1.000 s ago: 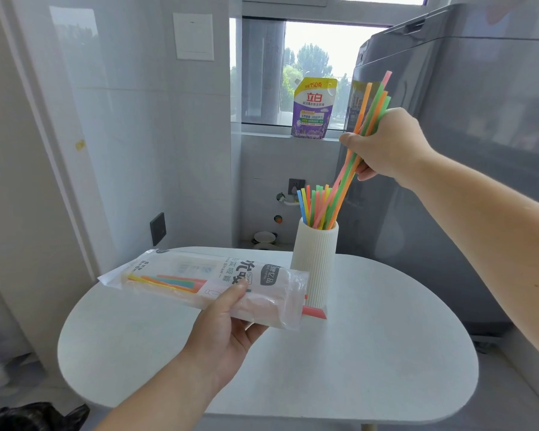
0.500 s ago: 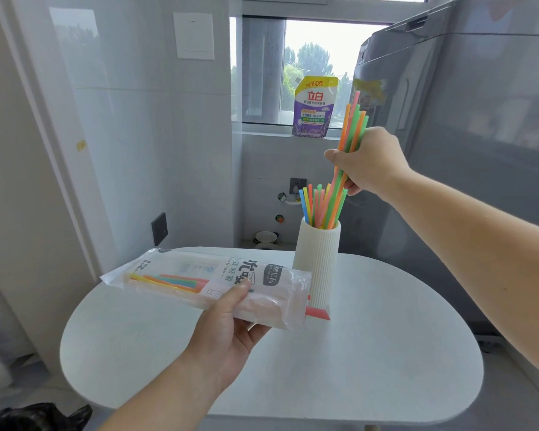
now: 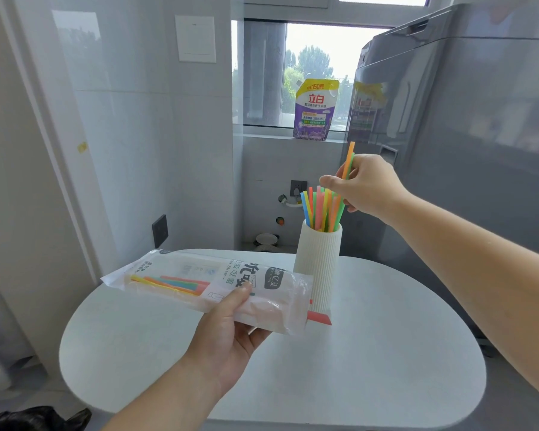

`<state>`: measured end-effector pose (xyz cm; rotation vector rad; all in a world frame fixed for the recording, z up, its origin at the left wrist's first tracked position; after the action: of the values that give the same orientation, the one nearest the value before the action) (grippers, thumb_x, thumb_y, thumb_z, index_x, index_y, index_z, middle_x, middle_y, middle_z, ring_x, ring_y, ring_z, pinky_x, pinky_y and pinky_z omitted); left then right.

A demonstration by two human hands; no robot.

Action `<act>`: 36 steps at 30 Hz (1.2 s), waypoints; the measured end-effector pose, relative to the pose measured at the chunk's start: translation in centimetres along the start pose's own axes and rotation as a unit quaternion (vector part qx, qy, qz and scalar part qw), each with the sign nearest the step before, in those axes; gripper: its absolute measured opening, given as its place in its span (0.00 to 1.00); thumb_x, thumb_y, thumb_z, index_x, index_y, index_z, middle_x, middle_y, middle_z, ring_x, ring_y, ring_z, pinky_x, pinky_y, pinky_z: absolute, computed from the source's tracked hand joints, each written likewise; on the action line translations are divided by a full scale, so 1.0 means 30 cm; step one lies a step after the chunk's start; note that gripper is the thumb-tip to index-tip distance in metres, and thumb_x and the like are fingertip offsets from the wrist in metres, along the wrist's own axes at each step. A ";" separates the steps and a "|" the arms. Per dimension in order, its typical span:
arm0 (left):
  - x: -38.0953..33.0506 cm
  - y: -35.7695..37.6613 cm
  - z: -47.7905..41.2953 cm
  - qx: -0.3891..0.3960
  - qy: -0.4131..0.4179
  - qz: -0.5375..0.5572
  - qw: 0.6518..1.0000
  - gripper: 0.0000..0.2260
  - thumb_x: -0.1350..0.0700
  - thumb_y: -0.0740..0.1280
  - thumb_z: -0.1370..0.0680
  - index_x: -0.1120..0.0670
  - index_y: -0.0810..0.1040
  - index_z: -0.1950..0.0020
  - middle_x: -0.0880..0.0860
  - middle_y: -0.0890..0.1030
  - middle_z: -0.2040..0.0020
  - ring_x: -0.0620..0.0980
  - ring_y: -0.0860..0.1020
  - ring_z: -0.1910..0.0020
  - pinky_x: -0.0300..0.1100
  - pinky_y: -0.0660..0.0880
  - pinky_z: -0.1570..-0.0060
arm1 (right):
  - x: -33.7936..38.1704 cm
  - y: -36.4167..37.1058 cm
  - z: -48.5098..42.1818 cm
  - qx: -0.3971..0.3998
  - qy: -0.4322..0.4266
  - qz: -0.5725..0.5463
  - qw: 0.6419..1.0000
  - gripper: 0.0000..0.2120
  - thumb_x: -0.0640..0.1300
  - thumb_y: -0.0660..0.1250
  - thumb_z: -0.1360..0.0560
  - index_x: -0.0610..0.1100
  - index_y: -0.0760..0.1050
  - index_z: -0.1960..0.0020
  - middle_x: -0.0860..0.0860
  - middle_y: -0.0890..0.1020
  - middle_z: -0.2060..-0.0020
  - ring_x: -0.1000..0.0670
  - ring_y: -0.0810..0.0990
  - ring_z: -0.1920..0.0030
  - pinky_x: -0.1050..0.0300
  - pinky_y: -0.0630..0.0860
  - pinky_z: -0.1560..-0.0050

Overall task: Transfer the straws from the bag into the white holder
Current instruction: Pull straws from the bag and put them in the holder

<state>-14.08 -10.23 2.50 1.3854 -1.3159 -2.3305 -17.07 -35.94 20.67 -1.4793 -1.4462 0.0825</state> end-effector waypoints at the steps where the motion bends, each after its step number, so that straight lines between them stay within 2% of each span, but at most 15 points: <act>1: 0.001 0.001 0.000 0.000 -0.001 0.000 1.000 0.17 0.61 0.70 0.20 0.53 0.80 0.32 0.57 0.90 0.45 0.54 0.89 0.55 0.47 0.84 0.67 | -0.002 0.001 0.003 0.006 -0.001 -0.002 1.000 0.17 0.58 0.75 0.28 0.45 0.76 0.59 0.49 0.82 0.65 0.52 0.84 0.71 0.67 0.76 0.79; 3: 0.001 0.002 0.000 0.001 -0.003 0.000 1.000 0.17 0.61 0.70 0.20 0.53 0.80 0.32 0.57 0.90 0.45 0.53 0.89 0.56 0.47 0.84 0.67 | -0.005 0.001 0.009 0.012 0.000 -0.002 1.000 0.16 0.57 0.74 0.27 0.46 0.75 0.54 0.47 0.82 0.62 0.51 0.84 0.66 0.64 0.78 0.76; 5: 0.002 0.002 0.001 0.001 -0.003 -0.003 1.000 0.17 0.61 0.70 0.22 0.53 0.80 0.32 0.57 0.90 0.46 0.53 0.89 0.56 0.47 0.84 0.67 | -0.009 -0.002 0.016 0.007 -0.006 0.000 1.000 0.22 0.56 0.74 0.27 0.45 0.73 0.42 0.47 0.82 0.59 0.50 0.84 0.64 0.58 0.82 0.70; 7: 0.003 0.001 0.000 0.001 -0.002 -0.006 1.000 0.20 0.60 0.71 0.23 0.53 0.80 0.31 0.57 0.90 0.45 0.54 0.89 0.55 0.47 0.85 0.67 | -0.006 -0.006 0.025 -0.013 -0.038 0.005 0.999 0.32 0.55 0.75 0.27 0.50 0.65 0.29 0.52 0.80 0.57 0.51 0.82 0.62 0.56 0.82 0.64; 9: 0.003 0.000 -0.002 0.002 0.000 -0.005 1.000 0.20 0.61 0.71 0.22 0.52 0.79 0.30 0.57 0.89 0.44 0.54 0.89 0.54 0.47 0.85 0.67 | 0.004 -0.012 0.033 -0.037 -0.085 0.009 0.996 0.40 0.53 0.75 0.27 0.56 0.55 0.23 0.55 0.78 0.52 0.52 0.80 0.57 0.55 0.81 0.57; 11: 0.002 0.001 -0.002 0.005 0.001 -0.005 1.000 0.23 0.60 0.72 0.24 0.52 0.78 0.29 0.57 0.89 0.43 0.54 0.89 0.54 0.47 0.85 0.66 | 0.012 -0.013 0.040 -0.038 -0.109 0.026 0.993 0.39 0.51 0.73 0.25 0.57 0.54 0.22 0.51 0.78 0.41 0.49 0.80 0.51 0.50 0.81 0.50; 15: 0.001 0.004 -0.001 0.009 0.004 -0.010 1.000 0.29 0.58 0.75 0.32 0.53 0.79 0.30 0.57 0.90 0.45 0.54 0.89 0.55 0.47 0.85 0.67 | 0.002 0.019 0.060 0.013 -0.155 0.135 0.979 0.17 0.49 0.61 0.17 0.46 0.74 0.31 0.44 0.76 0.35 0.41 0.74 0.37 0.44 0.76 0.40; 17: 0.002 0.006 0.001 0.011 0.003 -0.011 1.000 0.29 0.58 0.75 0.32 0.53 0.79 0.30 0.57 0.90 0.45 0.54 0.89 0.55 0.47 0.85 0.67 | -0.016 0.034 0.075 0.047 -0.159 0.159 0.973 0.18 0.50 0.57 0.16 0.46 0.74 0.30 0.45 0.75 0.30 0.39 0.68 0.29 0.42 0.70 0.34; 20: 0.001 0.002 0.002 0.008 0.001 -0.012 1.000 0.27 0.58 0.74 0.29 0.53 0.78 0.29 0.57 0.89 0.44 0.54 0.89 0.54 0.47 0.85 0.66 | -0.032 0.048 0.088 0.095 -0.152 0.154 0.972 0.28 0.55 0.58 0.17 0.54 0.54 0.19 0.47 0.69 0.23 0.41 0.62 0.24 0.38 0.66 0.30; 22: 0.001 -0.002 0.000 0.005 -0.001 -0.012 1.000 0.22 0.60 0.72 0.24 0.53 0.78 0.29 0.57 0.89 0.44 0.54 0.89 0.54 0.47 0.85 0.66 | -0.036 0.049 0.087 0.083 -0.142 0.110 0.980 0.35 0.55 0.60 0.19 0.57 0.43 0.19 0.46 0.71 0.26 0.42 0.68 0.27 0.39 0.70 0.33; 24: 0.002 -0.003 -0.002 0.005 -0.004 -0.012 1.000 0.21 0.60 0.71 0.23 0.53 0.79 0.30 0.57 0.89 0.44 0.54 0.89 0.54 0.47 0.85 0.66 | -0.034 0.041 0.078 0.044 -0.134 0.075 0.987 0.37 0.53 0.62 0.19 0.60 0.41 0.21 0.46 0.72 0.26 0.42 0.74 0.31 0.40 0.74 0.37; 27: 0.000 0.002 0.000 0.004 -0.003 -0.012 1.000 0.27 0.58 0.74 0.30 0.52 0.79 0.30 0.57 0.89 0.43 0.54 0.89 0.54 0.47 0.85 0.66 | -0.032 0.036 0.075 0.042 -0.138 0.095 0.985 0.35 0.52 0.62 0.19 0.58 0.44 0.20 0.46 0.74 0.27 0.41 0.76 0.33 0.40 0.76 0.38; 31: -0.001 0.001 0.001 0.006 0.000 -0.007 1.000 0.24 0.59 0.74 0.28 0.51 0.79 0.31 0.57 0.89 0.44 0.54 0.89 0.53 0.47 0.85 0.66 | -0.065 0.062 0.077 0.115 -0.105 0.128 0.979 0.26 0.60 0.59 0.19 0.53 0.66 0.24 0.48 0.63 0.20 0.42 0.60 0.22 0.39 0.66 0.29; 33: 0.001 -0.003 -0.001 0.004 -0.004 -0.008 1.000 0.20 0.60 0.72 0.23 0.51 0.79 0.31 0.57 0.90 0.44 0.54 0.89 0.53 0.47 0.85 0.66 | -0.058 0.049 0.081 0.095 -0.109 0.084 0.986 0.27 0.61 0.59 0.19 0.54 0.64 0.23 0.51 0.57 0.18 0.44 0.57 0.21 0.39 0.65 0.27; 36: 0.002 -0.006 -0.002 0.002 -0.009 -0.011 1.000 0.17 0.60 0.71 0.21 0.52 0.80 0.33 0.57 0.90 0.45 0.54 0.89 0.54 0.47 0.85 0.66 | -0.042 0.026 0.092 0.044 -0.139 0.071 0.987 0.29 0.57 0.56 0.17 0.51 0.55 0.19 0.55 0.56 0.18 0.47 0.57 0.20 0.45 0.61 0.26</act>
<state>-14.02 -10.18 2.32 1.3887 -1.3169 -2.3620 -18.67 -35.11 18.11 -1.5417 -1.5328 0.4494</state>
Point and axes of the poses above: each hand's wrist, its own z-axis away from the middle knuckle, its own y-axis out of the palm, x = y × z, the point moved 3 cm from there along -z, towards the middle knuckle
